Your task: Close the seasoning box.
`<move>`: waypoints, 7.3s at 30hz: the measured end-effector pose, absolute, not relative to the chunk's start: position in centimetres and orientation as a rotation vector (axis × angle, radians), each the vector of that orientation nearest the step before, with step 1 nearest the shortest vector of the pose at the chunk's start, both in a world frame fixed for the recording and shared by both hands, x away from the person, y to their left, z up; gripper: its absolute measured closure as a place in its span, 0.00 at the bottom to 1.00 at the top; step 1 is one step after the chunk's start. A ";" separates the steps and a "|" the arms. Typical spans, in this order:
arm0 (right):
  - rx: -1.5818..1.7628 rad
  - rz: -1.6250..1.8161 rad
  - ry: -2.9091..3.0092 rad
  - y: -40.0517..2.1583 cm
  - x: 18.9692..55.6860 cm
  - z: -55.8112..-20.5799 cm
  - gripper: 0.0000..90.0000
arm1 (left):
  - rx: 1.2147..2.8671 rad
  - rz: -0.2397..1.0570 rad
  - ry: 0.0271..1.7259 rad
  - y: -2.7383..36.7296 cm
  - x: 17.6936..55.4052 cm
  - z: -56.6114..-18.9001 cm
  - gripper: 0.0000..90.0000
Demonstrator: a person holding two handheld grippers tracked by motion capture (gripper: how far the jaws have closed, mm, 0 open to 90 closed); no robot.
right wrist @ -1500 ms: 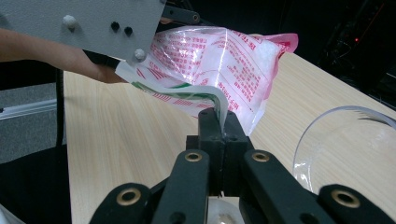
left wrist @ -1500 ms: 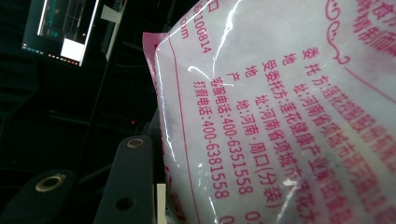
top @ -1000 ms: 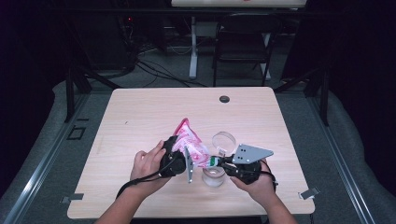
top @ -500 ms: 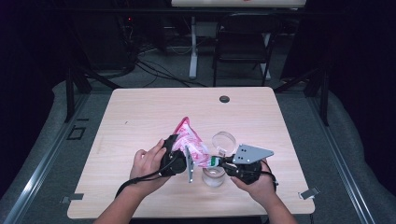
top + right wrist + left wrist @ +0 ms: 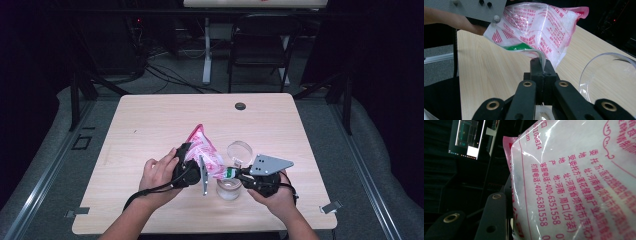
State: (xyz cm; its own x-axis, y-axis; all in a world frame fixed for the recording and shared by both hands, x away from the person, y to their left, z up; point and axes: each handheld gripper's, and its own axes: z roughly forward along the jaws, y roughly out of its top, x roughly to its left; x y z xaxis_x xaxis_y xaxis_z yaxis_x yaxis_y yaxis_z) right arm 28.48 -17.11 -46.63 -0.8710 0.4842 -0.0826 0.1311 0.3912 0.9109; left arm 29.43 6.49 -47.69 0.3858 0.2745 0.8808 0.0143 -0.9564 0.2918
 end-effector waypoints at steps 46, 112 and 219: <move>0.559 1.456 2.316 -17.7 28.8 -47.1 1.00 | 2.409 1.666 0.203 5.7 29.3 -47.2 0.66; 0.588 1.443 2.323 -18.0 29.2 -47.7 1.00 | 2.389 1.736 0.157 5.3 29.1 -47.1 0.67; 0.619 1.416 2.317 -18.6 29.6 -48.0 1.00 | 2.369 1.816 0.065 4.1 28.7 -46.7 0.69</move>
State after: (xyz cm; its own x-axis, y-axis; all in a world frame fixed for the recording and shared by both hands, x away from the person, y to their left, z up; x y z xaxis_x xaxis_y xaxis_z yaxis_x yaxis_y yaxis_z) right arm 29.55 -18.59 -48.01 -0.8414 0.5356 -0.0720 0.1803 0.4037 0.8970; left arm 28.75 4.14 -46.74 0.2638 0.1289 0.9559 -0.0604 -0.9869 0.1497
